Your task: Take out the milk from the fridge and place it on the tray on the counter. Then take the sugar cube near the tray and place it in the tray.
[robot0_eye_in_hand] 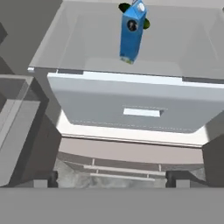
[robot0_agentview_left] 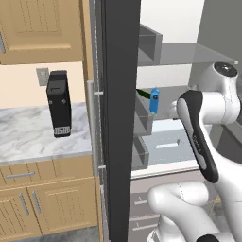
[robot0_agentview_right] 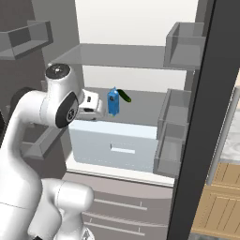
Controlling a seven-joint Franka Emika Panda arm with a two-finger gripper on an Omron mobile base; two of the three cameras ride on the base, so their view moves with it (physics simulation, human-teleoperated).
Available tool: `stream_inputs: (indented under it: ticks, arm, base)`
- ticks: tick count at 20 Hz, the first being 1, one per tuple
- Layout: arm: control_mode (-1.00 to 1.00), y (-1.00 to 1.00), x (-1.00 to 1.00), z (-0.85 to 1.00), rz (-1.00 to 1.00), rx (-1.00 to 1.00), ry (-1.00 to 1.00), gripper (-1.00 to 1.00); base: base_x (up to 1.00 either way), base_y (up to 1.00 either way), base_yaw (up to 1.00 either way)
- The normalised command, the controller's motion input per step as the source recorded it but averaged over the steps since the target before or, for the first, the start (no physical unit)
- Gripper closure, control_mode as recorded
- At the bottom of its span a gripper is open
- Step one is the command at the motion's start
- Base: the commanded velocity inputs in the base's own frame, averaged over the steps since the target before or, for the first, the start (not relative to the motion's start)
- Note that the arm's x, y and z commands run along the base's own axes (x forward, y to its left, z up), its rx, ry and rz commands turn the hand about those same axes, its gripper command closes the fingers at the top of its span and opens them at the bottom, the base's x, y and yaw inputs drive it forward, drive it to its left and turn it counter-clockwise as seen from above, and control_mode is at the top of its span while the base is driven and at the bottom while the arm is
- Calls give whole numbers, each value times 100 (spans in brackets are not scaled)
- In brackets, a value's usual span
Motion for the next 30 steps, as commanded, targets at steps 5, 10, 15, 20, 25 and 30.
stream_inputs:
  ticks: [5, 10, 15, 20, 25, 30]
  arm:
    - [-100, -11, 1, 10, -12, 0, -24, -100]
    - [-100, 2, 30, 0, -6, 0, -13, -100]
    - [-100, 0, 53, 5, -7, 0, 0, -100]
    - [-100, 8, 60, 0, -9, 0, 0, -100]
    - [-100, 0, 62, 0, -1, 0, 0, -100]
    - [-100, -1, 61, 0, 0, 2, 0, -100]
  base:
    - [0, 0, 0]
    - [0, 0, 0]
    - [0, 0, 0]
    - [0, 0, 0]
    - [0, 0, 0]
    - [0, 0, 0]
